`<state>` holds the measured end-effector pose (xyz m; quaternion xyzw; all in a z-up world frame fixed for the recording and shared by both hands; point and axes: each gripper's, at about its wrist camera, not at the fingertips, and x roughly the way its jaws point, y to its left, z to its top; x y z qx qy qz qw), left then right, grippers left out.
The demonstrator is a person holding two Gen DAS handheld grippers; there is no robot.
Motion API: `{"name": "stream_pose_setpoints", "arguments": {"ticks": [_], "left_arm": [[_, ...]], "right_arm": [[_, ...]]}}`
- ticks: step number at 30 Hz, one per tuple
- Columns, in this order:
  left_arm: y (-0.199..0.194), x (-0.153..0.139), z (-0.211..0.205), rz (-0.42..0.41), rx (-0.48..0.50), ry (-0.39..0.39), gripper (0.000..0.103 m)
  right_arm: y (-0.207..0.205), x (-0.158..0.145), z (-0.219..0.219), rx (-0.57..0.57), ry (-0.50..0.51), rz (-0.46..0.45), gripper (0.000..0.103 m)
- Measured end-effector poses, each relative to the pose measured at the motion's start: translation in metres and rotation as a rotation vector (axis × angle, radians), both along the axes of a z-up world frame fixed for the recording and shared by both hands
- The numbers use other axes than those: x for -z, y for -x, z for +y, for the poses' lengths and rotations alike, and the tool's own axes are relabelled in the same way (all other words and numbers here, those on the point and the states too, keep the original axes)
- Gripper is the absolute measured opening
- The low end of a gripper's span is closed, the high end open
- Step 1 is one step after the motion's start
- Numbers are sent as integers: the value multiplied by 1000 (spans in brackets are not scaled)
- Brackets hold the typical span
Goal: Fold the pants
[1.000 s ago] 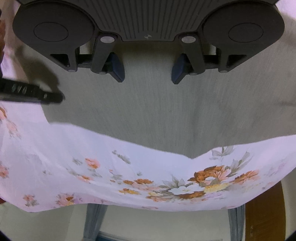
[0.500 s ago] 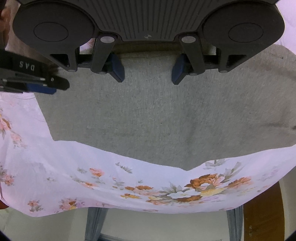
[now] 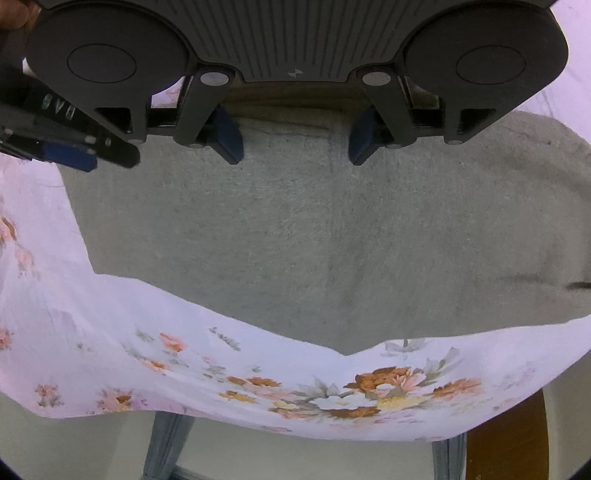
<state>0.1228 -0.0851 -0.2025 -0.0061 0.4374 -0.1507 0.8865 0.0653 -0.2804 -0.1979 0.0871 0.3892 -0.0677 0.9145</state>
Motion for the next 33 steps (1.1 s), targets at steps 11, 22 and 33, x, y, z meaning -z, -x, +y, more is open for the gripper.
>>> {"name": "stream_pose_setpoints", "arguments": {"ticks": [11,22,33], "left_arm": [[3,-11,27,-39,-33,11,65],[-4,-35,83,-118,-121,23,65],[-12,-10,100,-79,-139,-31,65]], "right_arm": [[-5,1,31,-54,31,-2,58],[-11,-29,53,-116,-6,-99,55],[-35,-6,90,-192,25,-19,55]]}}
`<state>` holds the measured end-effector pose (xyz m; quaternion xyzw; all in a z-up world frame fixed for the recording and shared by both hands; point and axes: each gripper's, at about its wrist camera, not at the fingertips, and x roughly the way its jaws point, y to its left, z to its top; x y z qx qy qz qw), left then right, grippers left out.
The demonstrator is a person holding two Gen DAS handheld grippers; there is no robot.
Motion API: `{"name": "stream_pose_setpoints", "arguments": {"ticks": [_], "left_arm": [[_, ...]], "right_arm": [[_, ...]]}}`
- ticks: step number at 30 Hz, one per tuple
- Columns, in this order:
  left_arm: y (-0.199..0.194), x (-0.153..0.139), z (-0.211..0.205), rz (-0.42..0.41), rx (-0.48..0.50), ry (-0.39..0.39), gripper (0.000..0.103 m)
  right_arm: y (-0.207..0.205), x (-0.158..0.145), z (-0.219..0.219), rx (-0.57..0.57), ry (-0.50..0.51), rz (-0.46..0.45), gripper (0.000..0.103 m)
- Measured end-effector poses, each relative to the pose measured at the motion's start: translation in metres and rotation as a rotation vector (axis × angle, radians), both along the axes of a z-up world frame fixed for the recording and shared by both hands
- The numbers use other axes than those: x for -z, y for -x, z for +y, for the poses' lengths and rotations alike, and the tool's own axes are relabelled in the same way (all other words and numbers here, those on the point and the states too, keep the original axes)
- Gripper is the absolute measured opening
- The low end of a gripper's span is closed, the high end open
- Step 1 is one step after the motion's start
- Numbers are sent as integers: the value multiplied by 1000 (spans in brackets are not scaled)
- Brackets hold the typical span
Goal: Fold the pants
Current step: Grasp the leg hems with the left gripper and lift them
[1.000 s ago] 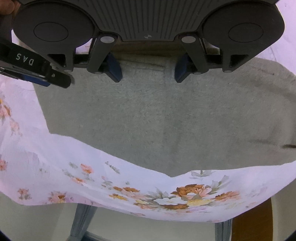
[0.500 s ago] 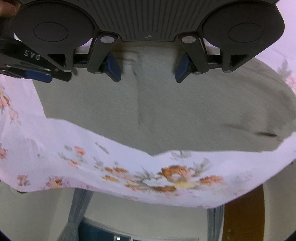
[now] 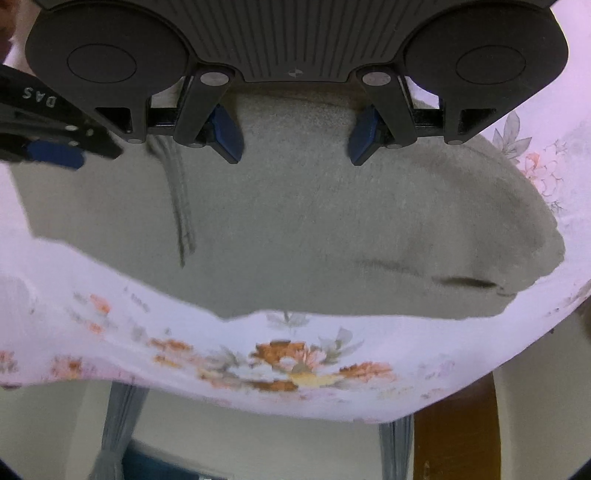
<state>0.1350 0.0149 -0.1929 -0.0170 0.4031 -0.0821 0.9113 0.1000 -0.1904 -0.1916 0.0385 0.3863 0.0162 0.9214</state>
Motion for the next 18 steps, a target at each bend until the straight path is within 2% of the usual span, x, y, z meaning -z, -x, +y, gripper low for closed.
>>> {"name": "stream_pose_setpoints", "arguments": {"ticks": [5,8,18], "left_arm": [[6,-11,25,-11,-72,44,65],[8,-13,38,-6,-103,51,65],[-4,5,90,64,-259,124,65]], "right_arm": [[3,-6,-2,2,-66,-16,55],[1,-3,6,-20,-72,-6,55],[-4,2,10,-13,-76,3,56]]}}
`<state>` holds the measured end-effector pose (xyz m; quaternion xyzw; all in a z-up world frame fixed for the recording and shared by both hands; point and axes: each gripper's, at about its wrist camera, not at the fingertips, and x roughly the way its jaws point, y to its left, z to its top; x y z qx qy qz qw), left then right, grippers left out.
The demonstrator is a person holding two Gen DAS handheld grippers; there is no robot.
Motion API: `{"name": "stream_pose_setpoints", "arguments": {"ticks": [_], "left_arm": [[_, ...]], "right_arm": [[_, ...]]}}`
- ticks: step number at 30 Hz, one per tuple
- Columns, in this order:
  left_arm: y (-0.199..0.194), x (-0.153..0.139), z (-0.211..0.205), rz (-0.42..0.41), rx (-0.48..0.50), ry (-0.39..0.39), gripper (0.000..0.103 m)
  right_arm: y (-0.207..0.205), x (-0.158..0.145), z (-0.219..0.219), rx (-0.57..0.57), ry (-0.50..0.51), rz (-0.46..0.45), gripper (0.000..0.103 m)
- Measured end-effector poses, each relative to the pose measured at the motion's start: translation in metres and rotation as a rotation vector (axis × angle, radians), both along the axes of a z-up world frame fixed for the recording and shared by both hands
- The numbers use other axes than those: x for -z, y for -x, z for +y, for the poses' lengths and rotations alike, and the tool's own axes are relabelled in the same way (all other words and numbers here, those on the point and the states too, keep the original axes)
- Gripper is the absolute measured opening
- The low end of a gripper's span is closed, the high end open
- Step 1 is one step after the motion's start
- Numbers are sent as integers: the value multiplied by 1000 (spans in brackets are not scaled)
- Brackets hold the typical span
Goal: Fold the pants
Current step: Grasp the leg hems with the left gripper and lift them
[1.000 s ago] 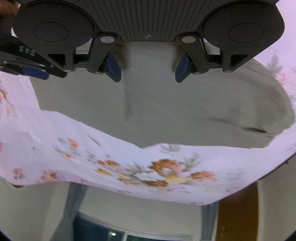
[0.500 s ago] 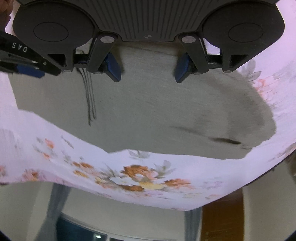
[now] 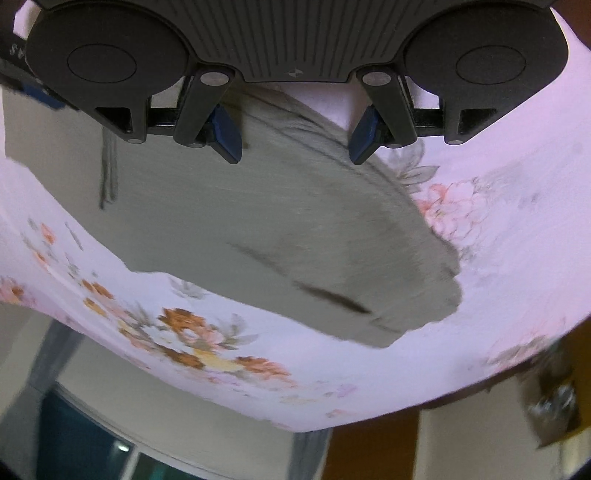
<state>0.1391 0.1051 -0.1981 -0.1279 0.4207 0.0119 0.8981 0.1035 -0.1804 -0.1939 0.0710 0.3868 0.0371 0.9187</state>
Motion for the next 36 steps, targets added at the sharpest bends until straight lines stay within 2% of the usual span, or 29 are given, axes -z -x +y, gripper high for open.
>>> {"name": "stream_pose_setpoints", "arguments": {"ticks": [8,19,22,28,29,30,31,33,36], "left_arm": [[-7,30,36,44,-91,217,65],[-22,50,65,42,-172,399,65],[-23,54,76,39,-196,470,64],[-33,64,81,15,-189,529,64],[-35,66,83,9,-192,543,61],[-38,68,83,7,-194,553,48],[-41,71,84,12,-196,562,38],[-46,79,87,12,-211,596,34],[-50,85,88,-12,-212,643,34]], "right_arm": [[-1,2,-1,-5,6,-2,58],[-5,5,0,-4,-1,-7,59],[-6,5,1,-4,-2,-6,60],[-7,7,2,1,-3,-8,61],[-7,7,2,1,-5,-8,61],[-7,7,1,1,-10,-7,61],[-7,7,0,2,-14,-8,61],[-7,7,-1,1,-13,-8,61],[-8,7,-1,2,-12,-9,61]]}}
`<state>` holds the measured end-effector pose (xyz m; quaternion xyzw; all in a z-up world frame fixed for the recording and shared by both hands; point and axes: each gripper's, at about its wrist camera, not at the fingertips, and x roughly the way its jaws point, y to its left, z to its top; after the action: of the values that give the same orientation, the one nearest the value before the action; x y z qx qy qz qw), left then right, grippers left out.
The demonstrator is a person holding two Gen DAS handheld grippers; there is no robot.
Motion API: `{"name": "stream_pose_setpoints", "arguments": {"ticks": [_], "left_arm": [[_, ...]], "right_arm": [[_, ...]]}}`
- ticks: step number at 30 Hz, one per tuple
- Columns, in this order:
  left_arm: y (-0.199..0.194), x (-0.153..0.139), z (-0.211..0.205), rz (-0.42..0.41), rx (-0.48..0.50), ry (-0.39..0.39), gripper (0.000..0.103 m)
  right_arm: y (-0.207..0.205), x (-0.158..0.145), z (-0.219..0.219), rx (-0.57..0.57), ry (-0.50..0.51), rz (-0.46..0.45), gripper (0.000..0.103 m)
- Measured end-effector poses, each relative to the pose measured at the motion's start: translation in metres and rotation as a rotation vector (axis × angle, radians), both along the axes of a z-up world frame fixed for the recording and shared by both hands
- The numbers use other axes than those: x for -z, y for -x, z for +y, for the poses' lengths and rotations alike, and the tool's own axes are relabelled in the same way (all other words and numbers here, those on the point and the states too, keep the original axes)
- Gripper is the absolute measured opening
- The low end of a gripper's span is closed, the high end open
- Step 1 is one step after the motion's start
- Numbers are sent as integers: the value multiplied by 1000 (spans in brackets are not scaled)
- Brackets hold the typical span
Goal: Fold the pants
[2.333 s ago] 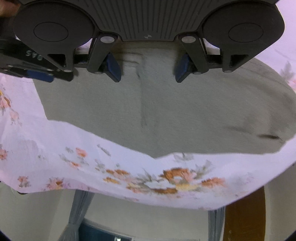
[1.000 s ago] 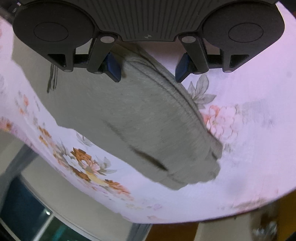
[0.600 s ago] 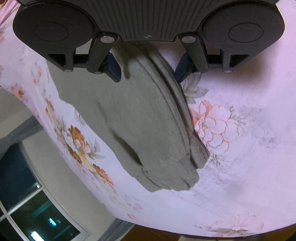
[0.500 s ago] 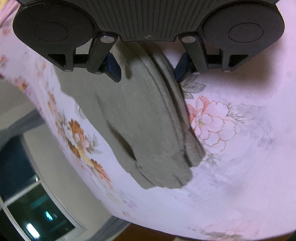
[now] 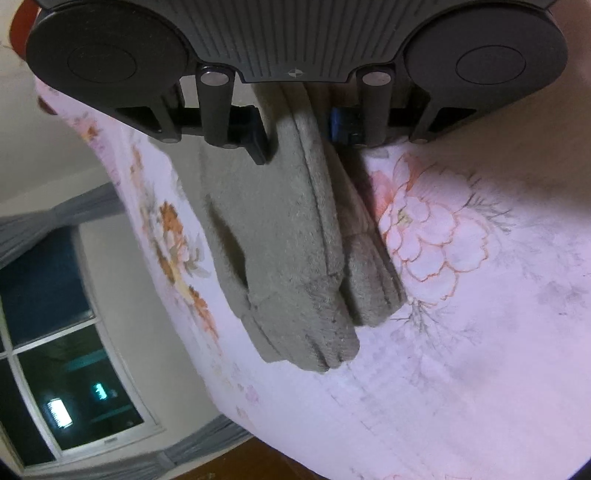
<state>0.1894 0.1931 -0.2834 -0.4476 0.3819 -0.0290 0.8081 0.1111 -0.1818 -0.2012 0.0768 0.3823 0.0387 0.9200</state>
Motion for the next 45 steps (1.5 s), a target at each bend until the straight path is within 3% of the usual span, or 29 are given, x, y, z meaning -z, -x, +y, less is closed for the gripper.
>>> {"name": "stream_pose_setpoints", "arguments": {"ticks": [7,13,17,20,23,25,28,30,32,35,39,45], "left_arm": [[-14,8,-3,-29,-23,33,34],[-18,3,-6,-18,-14,-4,33],[-13,-7,-11,-37,-9,-56,22],[-13,-11,-12,-53,2,-90,20],[-18,-3,-8,-26,-10,-69,20],[-17,-9,-11,-29,-5,-96,20],[-13,-24,-14,-66,-5,-138,19],[-11,-38,-20,-101,11,-184,17],[-10,-56,-30,-149,41,-249,17],[-7,-91,-57,-258,115,-365,17],[-3,-131,-98,-376,224,-445,17],[19,-161,-201,-510,509,-550,17]], "right_arm": [[-2,1,3,1,9,-1,64],[-5,-2,8,-8,32,5,65],[-11,-12,6,2,10,1,63],[-11,-16,6,6,-1,-21,63],[-15,-7,13,-21,33,22,63],[-16,-8,18,-45,78,25,63],[-16,-17,15,-28,53,-5,60],[-19,-10,18,-52,94,38,60],[-21,-3,20,-86,132,52,61],[-25,-7,15,-75,90,72,61],[-13,-17,-1,-22,34,24,60],[14,-31,-54,101,-65,-28,60]]}}
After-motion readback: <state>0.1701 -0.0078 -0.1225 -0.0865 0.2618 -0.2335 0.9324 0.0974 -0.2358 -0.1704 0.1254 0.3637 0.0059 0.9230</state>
